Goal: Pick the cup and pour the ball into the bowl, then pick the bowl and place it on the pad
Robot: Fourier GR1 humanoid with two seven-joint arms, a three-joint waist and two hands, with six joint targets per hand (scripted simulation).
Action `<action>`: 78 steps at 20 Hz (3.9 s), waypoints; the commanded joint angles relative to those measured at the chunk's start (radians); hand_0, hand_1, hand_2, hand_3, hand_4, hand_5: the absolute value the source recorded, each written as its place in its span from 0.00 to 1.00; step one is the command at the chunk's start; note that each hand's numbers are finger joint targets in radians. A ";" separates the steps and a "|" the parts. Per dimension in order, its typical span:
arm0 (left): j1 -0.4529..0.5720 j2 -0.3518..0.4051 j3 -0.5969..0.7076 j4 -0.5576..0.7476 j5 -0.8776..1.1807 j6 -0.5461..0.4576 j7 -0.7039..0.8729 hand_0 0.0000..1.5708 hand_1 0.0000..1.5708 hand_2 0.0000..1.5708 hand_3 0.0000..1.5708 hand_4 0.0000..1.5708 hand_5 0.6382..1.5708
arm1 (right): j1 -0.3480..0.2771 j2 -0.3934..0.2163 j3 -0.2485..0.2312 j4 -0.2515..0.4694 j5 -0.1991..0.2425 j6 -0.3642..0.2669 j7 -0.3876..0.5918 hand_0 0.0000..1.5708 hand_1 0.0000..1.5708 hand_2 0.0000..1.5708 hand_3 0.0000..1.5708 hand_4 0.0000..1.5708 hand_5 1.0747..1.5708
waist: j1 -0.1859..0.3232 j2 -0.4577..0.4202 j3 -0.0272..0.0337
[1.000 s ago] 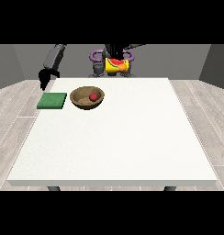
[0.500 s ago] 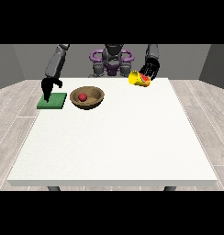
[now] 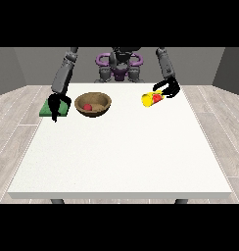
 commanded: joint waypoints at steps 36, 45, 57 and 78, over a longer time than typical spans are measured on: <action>0.075 0.049 0.141 0.086 0.308 -0.249 -0.061 0.00 0.00 0.00 0.00 0.00 0.06 | -0.213 0.294 0.113 0.099 0.006 -0.230 0.174 0.00 0.00 0.00 0.00 0.00 1.00 | -0.148 -0.128 0.0122; 0.005 0.053 0.085 0.016 0.290 -0.296 -0.043 0.00 0.00 0.00 0.00 0.00 0.08 | -0.058 0.187 0.315 0.146 0.303 -0.517 0.179 1.00 1.00 1.00 1.00 0.71 0.98 | -0.004 -0.022 0.0048; -0.023 0.016 0.043 0.041 0.275 -0.307 -0.020 0.00 0.00 0.00 0.00 0.00 0.07 | 0.022 -0.023 0.339 0.042 0.393 -0.703 0.387 1.00 1.00 1.00 1.00 0.75 1.00 | 0.089 -0.082 0.0024; 0.173 0.101 0.237 0.333 0.351 -0.233 -0.183 0.00 0.00 0.00 0.00 0.00 0.09 | -0.139 -0.296 0.614 -0.284 0.700 -0.303 0.812 1.00 1.00 1.00 1.00 1.00 0.90 | -0.248 -0.363 0.0105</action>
